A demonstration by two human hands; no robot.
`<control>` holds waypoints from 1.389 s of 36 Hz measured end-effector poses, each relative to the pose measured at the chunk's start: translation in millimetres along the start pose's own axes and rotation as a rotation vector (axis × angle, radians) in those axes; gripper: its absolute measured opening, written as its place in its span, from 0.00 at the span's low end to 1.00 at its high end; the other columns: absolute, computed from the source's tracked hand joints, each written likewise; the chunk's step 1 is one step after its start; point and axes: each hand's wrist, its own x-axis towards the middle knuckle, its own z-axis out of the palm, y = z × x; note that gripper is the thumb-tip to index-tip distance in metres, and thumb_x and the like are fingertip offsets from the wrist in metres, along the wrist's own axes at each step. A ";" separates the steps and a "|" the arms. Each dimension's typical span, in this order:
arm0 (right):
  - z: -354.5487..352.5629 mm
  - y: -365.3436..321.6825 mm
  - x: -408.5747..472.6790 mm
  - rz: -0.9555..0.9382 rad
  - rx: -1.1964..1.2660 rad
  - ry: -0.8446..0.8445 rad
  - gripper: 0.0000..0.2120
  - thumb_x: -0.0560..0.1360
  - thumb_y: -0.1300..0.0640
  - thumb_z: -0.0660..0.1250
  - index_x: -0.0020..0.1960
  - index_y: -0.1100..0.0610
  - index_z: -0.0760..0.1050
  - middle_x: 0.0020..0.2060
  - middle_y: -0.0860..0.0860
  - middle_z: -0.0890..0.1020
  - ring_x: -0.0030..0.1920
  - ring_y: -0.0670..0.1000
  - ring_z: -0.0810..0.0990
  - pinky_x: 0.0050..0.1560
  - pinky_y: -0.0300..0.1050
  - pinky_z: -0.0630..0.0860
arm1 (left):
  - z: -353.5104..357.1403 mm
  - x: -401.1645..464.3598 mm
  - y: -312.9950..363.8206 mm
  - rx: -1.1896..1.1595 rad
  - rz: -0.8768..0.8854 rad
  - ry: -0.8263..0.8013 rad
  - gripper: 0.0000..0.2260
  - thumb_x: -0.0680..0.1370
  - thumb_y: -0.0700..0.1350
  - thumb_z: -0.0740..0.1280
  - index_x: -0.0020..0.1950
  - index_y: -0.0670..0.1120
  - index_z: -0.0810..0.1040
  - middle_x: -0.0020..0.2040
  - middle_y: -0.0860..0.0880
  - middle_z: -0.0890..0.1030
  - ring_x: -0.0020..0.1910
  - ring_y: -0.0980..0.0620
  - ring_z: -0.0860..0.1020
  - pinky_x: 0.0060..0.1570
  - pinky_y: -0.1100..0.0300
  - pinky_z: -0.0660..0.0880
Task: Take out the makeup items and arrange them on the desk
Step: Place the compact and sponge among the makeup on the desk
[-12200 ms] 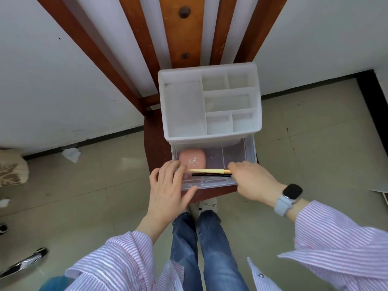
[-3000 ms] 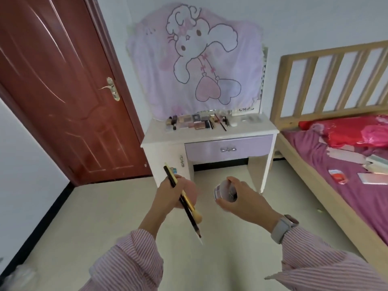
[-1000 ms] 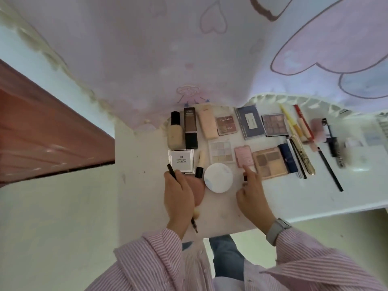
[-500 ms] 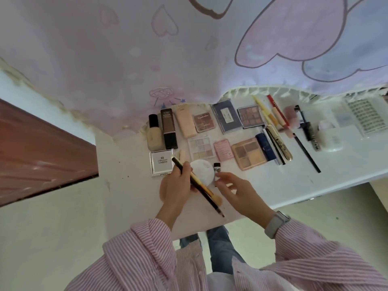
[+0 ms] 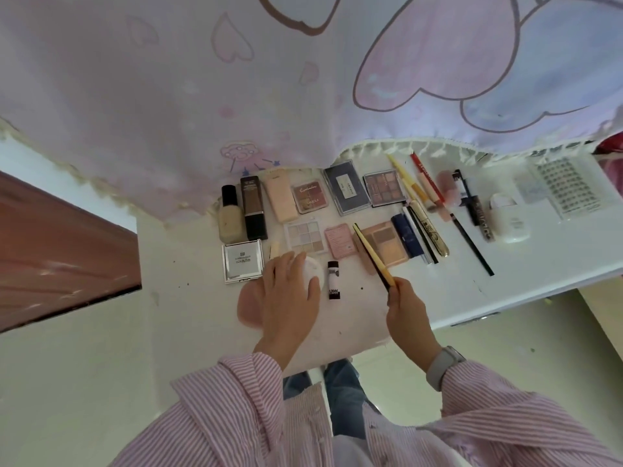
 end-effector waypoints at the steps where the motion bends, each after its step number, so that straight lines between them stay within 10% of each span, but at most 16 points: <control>1: 0.9 1.0 1.1 0.004 0.004 -0.005 0.13 0.81 0.60 0.51 0.60 0.64 0.68 0.39 0.52 0.73 0.35 0.48 0.71 0.35 0.36 0.66 | 5.1 -1.6 -4.1 0.079 0.017 -0.048 0.21 0.80 0.53 0.54 0.73 0.52 0.58 0.74 0.52 0.57 0.72 0.48 0.52 0.68 0.48 0.55; 6: 9.6 -11.3 9.3 -0.018 0.078 0.001 0.14 0.81 0.60 0.50 0.66 0.61 0.63 0.39 0.52 0.74 0.34 0.45 0.71 0.33 0.32 0.64 | 27.1 -3.9 -16.1 0.230 0.122 -0.164 0.26 0.79 0.56 0.53 0.75 0.54 0.48 0.77 0.50 0.44 0.74 0.42 0.39 0.69 0.38 0.53; 16: 21.7 -19.4 23.7 -0.097 0.091 -0.078 0.11 0.80 0.63 0.53 0.62 0.58 0.62 0.35 0.55 0.77 0.29 0.50 0.73 0.27 0.37 0.64 | 42.5 5.7 -10.7 0.342 0.288 -0.108 0.29 0.73 0.58 0.66 0.71 0.50 0.65 0.73 0.45 0.64 0.72 0.38 0.54 0.62 0.31 0.61; 23: 18.8 -5.8 21.2 -0.031 0.114 0.022 0.12 0.80 0.63 0.53 0.63 0.59 0.62 0.34 0.50 0.74 0.31 0.47 0.73 0.29 0.36 0.64 | 43.0 24.7 9.8 0.446 0.416 -0.219 0.40 0.75 0.68 0.54 0.76 0.48 0.41 0.77 0.50 0.41 0.74 0.42 0.34 0.67 0.34 0.36; 32: 22.1 -6.4 27.7 0.002 0.125 0.148 0.14 0.78 0.66 0.53 0.64 0.61 0.63 0.51 0.59 0.76 0.49 0.58 0.76 0.48 0.45 0.70 | 41.0 36.0 23.4 0.500 0.418 -0.193 0.34 0.77 0.66 0.44 0.77 0.47 0.45 0.78 0.50 0.47 0.75 0.44 0.37 0.67 0.34 0.35; 39: 18.9 -5.5 16.5 -0.200 -0.131 -0.002 0.26 0.78 0.65 0.55 0.74 0.52 0.54 0.55 0.55 0.72 0.45 0.54 0.75 0.45 0.45 0.72 | 40.4 30.3 10.8 0.496 0.381 -0.171 0.38 0.72 0.66 0.34 0.77 0.47 0.50 0.77 0.50 0.51 0.75 0.44 0.40 0.67 0.36 0.35; 50: 22.1 13.2 27.3 -0.601 -0.459 0.065 0.20 0.72 0.62 0.67 0.64 0.60 0.70 0.45 0.55 0.80 0.36 0.55 0.76 0.29 0.45 0.76 | 40.7 27.5 1.8 0.465 0.371 -0.125 0.36 0.74 0.66 0.39 0.76 0.47 0.55 0.76 0.50 0.57 0.76 0.43 0.47 0.68 0.37 0.38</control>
